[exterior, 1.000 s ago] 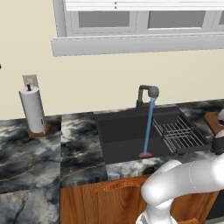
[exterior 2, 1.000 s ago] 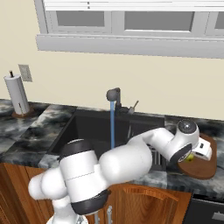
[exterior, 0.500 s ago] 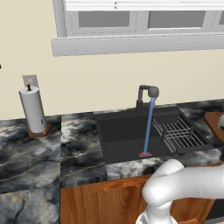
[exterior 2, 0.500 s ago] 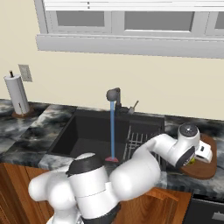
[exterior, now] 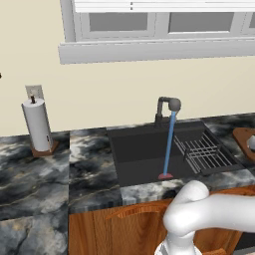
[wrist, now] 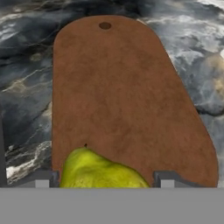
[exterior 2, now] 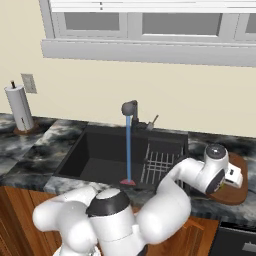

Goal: Pick the pear from the sink and place it on the cutting board to airdry. Then turn off the sink faucet.

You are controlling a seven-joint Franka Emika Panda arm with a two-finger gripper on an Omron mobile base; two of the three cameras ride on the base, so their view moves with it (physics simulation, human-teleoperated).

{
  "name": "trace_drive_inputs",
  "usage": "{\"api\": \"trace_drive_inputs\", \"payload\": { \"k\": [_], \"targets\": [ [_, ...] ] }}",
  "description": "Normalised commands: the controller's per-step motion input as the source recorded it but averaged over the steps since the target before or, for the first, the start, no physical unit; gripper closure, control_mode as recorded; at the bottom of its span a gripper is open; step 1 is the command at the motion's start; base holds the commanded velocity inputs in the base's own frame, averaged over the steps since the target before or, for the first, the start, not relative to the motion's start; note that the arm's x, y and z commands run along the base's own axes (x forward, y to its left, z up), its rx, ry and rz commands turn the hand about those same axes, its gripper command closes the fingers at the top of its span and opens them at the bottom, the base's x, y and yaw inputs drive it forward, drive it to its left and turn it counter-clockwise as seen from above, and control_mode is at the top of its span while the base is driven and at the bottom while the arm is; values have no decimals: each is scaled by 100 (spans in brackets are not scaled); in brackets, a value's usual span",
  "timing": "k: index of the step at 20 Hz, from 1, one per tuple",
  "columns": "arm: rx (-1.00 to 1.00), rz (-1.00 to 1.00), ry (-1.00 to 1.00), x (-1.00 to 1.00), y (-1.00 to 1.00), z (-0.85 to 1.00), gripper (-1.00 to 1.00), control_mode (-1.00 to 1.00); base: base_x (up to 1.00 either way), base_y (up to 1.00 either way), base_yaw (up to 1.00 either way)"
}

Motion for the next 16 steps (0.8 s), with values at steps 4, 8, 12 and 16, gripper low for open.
{"api": "trace_drive_inputs", "payload": {
  "k": [4,8,12,16],
  "targets": [
    [0,0,1,13,-11,-14,100,-100,0,0,0],
    [0,0,0,15,-11,-12,100,-100,0,0,0],
    [0,0,1,17,-12,-13,100,-100,0,0,0],
    [0,0,0,17,-15,-12,100,-100,0,0,0]
  ]
}}
